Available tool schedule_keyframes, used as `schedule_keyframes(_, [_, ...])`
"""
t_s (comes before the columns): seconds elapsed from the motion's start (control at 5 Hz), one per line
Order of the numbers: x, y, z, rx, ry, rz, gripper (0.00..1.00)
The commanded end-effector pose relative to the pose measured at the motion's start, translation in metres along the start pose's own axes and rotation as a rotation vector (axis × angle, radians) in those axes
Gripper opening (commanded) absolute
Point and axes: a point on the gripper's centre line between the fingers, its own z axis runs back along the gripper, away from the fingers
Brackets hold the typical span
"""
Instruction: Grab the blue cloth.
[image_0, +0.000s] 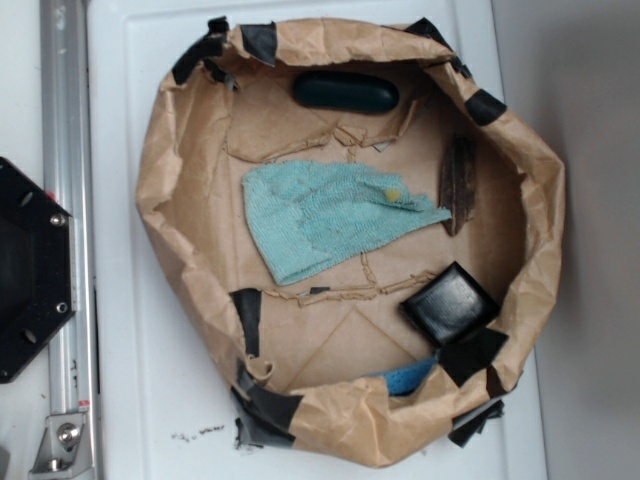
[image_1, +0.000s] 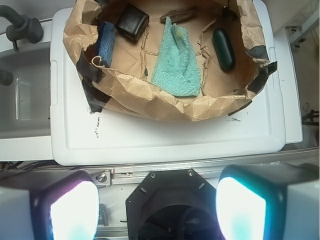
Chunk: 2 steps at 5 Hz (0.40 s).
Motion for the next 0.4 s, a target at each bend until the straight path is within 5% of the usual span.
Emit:
schedule_keyframes(0.0, [0.000, 0.000, 0.000, 0.000, 0.000, 0.000, 1.00])
schedule_keyframes(0.2, [0.019, 0.014, -0.012, 0.033, -0.033, -0.010, 1.00])
